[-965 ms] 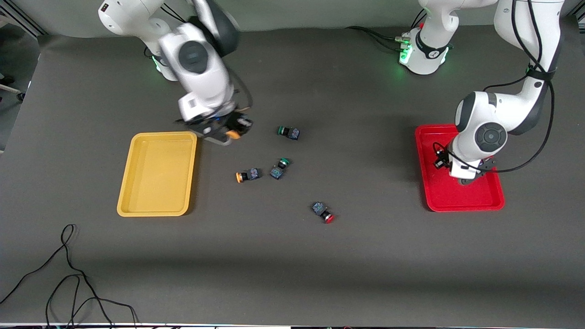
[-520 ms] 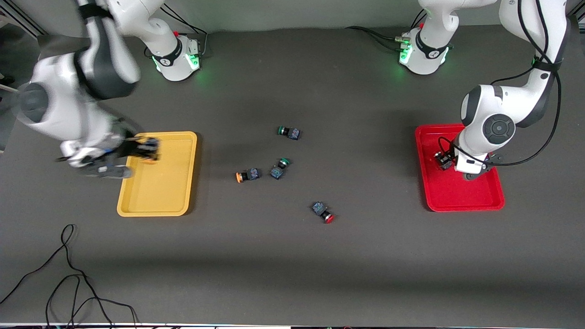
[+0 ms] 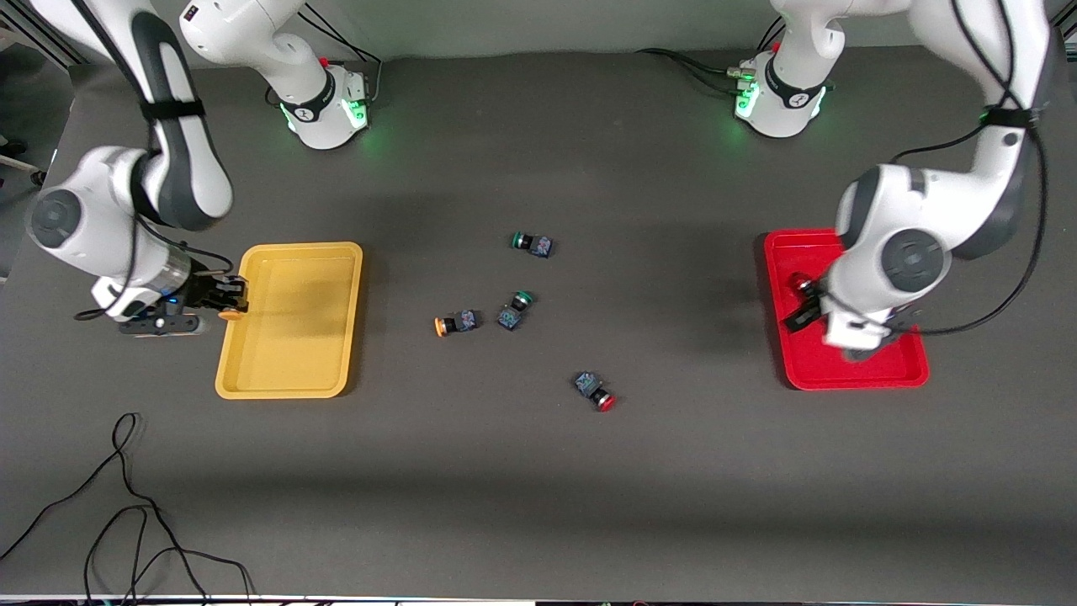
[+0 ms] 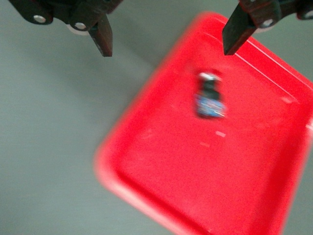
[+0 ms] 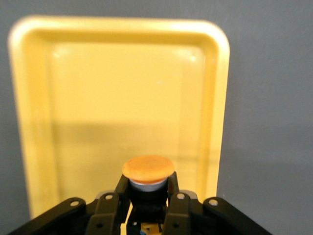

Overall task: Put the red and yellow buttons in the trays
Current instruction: 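Release the red button in the red tray while the right gripper lowers yellow, then reach the left gripper to another red button while the right gripper returns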

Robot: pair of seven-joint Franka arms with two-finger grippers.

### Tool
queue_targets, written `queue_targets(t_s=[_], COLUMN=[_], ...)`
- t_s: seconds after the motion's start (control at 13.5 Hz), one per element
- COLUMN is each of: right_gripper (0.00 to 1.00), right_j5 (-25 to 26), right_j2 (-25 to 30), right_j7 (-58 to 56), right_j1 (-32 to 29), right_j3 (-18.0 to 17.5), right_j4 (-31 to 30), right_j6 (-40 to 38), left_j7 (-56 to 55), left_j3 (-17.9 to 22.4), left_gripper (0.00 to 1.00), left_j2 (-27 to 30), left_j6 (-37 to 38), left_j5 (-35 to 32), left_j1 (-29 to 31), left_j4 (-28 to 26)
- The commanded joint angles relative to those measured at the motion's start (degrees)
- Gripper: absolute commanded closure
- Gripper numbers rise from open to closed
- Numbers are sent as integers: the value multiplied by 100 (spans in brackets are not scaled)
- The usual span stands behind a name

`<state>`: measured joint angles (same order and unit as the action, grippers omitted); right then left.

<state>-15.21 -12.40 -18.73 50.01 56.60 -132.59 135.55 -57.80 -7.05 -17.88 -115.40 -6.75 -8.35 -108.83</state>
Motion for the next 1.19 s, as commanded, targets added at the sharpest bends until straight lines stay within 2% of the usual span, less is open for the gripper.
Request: queue_targets(t_s=[0.0, 0.07, 0.15, 0.22, 0.3, 0.37, 0.45, 0.74, 0.82, 0.97, 1.11], right_gripper=[82, 82, 82, 82, 74, 34, 1, 0, 0, 0, 0], right_j5=[-1724, -2261, -2519, -2521, -2548, -2548, -2565, -2452, -2242, -1436, -1134], right_j2=[-1340, -1649, -1861, -1898, -1916, -1916, -1916, -1811, -1749, -1696, -1687], right_j7=[-1593, -2017, -2195, -2223, -2188, -2127, -2100, -1873, -1619, -821, -135], right_j1=[-96, -88, -79, -96, -96, -96, -96, -53, 35, 316, 352], right_j3=[-61, -78, -87, -87, -87, -87, -87, -9, 148, 579, 668], right_j4=[216, 330, 400, 444, 462, 515, 594, 928, 1041, 1820, 2734], right_j6=[217, 200, 191, 182, 174, 165, 95, -563, -817, -1833, -3082], left_j7=[-1789, -2414, -2977, -3365, -3682, -4182, -4648, -5142, -5214, -5233, -5224], left_j3=[55, 55, 55, 55, 55, 55, 55, 55, 55, 90, 108], left_gripper=[0, 0, 0, 0, 0, 0, 0, 0, 0, 0, 0], left_j2=[-1714, -2154, -2532, -2780, -2991, -3211, -3361, -3547, -3599, -3722, -3836], left_j6=[449, 449, 423, 361, 282, 64, -243, -938, -1070, -1308, -1432], left_j5=[60, 51, 68, 69, 77, 86, 77, 69, 51, 25, -2], left_j1=[-929, -1201, -1500, -1642, -1722, -1810, -1863, -2030, -2091, -2188, -2258], left_j4=[2141, 2686, 3136, 3453, 3744, 3999, 4106, 4124, 4124, 4124, 4116])
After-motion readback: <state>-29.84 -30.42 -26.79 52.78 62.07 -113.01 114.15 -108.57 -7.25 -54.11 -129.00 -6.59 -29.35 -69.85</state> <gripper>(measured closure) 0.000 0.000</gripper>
